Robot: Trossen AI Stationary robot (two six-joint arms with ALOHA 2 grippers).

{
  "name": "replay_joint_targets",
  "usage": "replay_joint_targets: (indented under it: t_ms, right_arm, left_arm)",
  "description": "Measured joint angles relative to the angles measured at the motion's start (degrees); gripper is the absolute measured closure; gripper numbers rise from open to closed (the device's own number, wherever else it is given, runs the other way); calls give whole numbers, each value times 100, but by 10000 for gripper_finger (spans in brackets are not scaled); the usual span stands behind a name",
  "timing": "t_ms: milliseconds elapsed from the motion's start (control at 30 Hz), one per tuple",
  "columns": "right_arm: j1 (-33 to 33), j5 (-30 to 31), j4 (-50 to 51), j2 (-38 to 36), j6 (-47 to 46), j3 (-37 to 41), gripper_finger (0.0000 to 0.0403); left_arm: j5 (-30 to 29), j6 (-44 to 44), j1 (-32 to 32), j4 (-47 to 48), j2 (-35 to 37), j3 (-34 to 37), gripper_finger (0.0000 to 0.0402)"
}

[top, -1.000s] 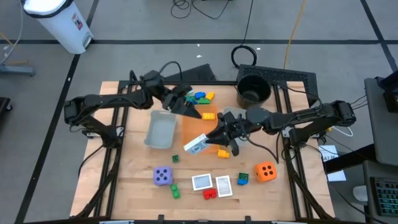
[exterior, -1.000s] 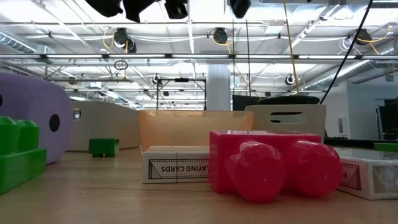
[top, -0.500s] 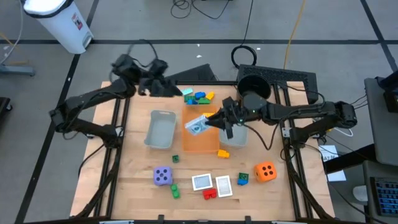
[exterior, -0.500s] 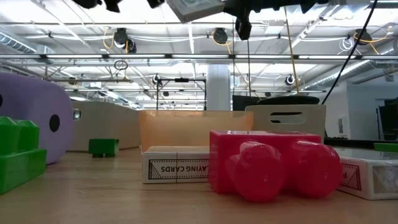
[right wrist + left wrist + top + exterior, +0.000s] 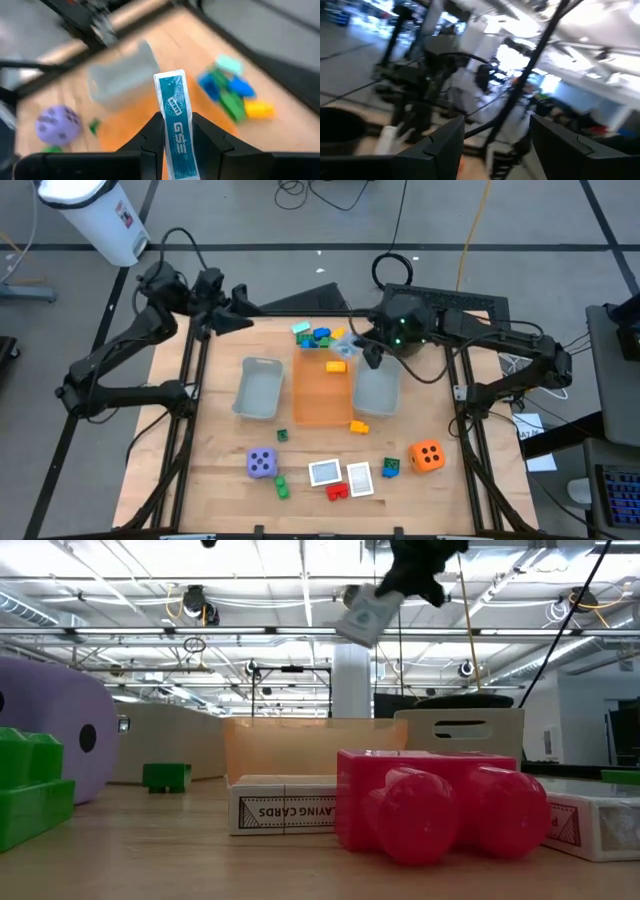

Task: Pick & Place Toys
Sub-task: Put the light blue deck of cards into the right gray bin

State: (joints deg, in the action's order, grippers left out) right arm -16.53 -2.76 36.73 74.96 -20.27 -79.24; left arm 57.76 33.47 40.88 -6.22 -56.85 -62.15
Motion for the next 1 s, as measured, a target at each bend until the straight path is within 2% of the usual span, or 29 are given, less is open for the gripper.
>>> replay_joint_targets:
  t_ms: [133, 400, 733, 900, 1000]
  right_arm:
    - [-154, -153, 471, -4, -80, 4, 330]
    - [-394, -785, 829, -13, 123, 4, 336]
    - [-926, -777, 1869, -11, 566, 4, 339]
    - [-1102, -764, 1671, -11, 39, 208, 334]
    - [-1074, -772, 1671, -11, 59, 455, 333]
  left_arm:
    - [-166, -744, -2, 1004, 67, 0, 174]
    - [-420, -1409, -2, 2048, 64, 2, 174]
    - [-1203, -1432, -74, 2166, 62, 2, 174]
    - [-1893, -1431, -271, 2154, 0, 2, 174]
    - [-2168, -1425, -400, 2164, -159, 2, 174]
